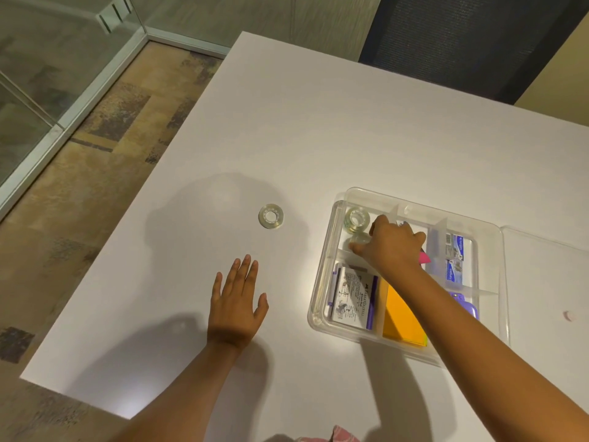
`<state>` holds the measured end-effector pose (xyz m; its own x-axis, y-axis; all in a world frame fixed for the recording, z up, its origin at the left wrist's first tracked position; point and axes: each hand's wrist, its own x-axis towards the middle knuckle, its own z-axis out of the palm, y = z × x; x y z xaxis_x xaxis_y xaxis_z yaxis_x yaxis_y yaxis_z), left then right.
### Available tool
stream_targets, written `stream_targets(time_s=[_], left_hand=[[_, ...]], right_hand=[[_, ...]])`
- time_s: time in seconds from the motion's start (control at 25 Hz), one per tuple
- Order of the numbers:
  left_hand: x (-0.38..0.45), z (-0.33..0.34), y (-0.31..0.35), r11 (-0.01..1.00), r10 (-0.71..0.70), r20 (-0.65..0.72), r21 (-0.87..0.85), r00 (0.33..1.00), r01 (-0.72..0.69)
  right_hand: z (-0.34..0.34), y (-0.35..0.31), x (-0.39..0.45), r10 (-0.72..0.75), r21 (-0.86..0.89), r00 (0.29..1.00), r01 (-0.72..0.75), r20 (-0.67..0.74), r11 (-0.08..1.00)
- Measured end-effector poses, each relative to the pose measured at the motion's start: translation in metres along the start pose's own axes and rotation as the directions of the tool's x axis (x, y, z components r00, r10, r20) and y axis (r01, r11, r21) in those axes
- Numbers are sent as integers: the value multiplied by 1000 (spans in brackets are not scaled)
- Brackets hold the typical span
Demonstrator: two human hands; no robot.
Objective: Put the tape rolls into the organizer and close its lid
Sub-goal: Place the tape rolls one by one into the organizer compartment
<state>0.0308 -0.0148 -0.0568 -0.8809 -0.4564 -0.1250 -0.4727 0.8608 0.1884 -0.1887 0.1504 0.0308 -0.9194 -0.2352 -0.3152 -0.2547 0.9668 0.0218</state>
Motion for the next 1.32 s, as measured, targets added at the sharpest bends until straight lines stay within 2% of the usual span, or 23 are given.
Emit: stream_targets(time_s=[0.4,0.64,0.72,0.8,0.88,0.92,1.0,1.08,1.2,1.32], left_hand=[[0,-5,2,999,-10,33,-36,999,12],[0,-5,2,999,-14,28,-29,1000,14],[-1,-4,2,1000,-10,7,-27,1000,11],[-1,-1,1,1000,-6,-20,-23,1000,5],[-2,-1,1,1000,-3,-39,-22,999,2],[-2,-1,0,1000,-1,-49,-16,999,0],[-3,0,0,1000,7,-84,-9,996,-8],[-4,3,0,1000,22,-143,-16,989,-25],[-3,9,-1,998,64,-217,5,974,-65],[-2,10,-2,996,82,-221,50,972,-73]], right_hand=[[3,-18,9,33,-131,995,-21,92,991],[-5,-18,11,40,-144,995,-27,86,989],[-15,-16,11,32,-62,998,-29,51,998],[-28,-21,11,-56,171,998,52,21,984],[-35,-38,8,-220,399,975,215,-32,892],[-36,-50,4,-307,445,950,302,-63,843],[-29,-75,0,-448,418,891,437,-79,796],[-15,-98,0,-530,343,848,504,-23,792],[6,-121,1,-608,219,790,582,74,783],[24,-135,4,-653,101,750,645,105,758]])
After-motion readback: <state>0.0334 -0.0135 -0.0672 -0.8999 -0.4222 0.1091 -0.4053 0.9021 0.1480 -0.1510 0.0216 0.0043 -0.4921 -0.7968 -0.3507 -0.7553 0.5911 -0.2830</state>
